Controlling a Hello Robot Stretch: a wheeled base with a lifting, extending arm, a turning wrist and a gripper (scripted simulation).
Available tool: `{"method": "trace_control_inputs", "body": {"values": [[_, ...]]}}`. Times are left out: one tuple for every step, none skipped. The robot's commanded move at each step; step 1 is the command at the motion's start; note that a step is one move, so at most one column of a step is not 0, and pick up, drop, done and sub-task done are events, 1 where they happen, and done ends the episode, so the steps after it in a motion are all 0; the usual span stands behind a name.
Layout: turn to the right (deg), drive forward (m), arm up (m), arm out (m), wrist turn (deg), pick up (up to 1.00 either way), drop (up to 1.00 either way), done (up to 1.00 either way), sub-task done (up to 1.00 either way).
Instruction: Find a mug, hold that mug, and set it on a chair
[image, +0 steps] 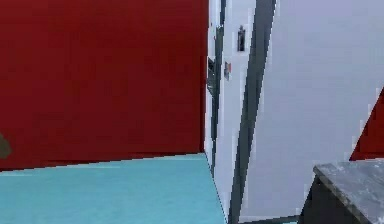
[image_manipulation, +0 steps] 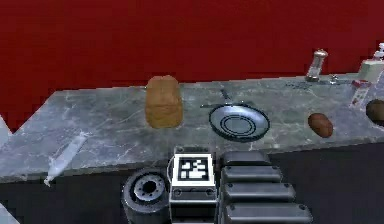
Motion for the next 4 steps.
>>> {"method": "trace_control_inputs", "body": {"values": [[-45.0,0.0,0.0,0.0,0.0,0.0,0.0,0.0,0.0],[-45.0,0.0,0.0,0.0,0.0,0.0,0.0,0.0,0.0],[-18.0,0.0,0.0,0.0,0.0,0.0,0.0,0.0,0.0],[0.0,1.0,0.0,0.0,0.0,0.0,0.0,0.0,0.0]]}}
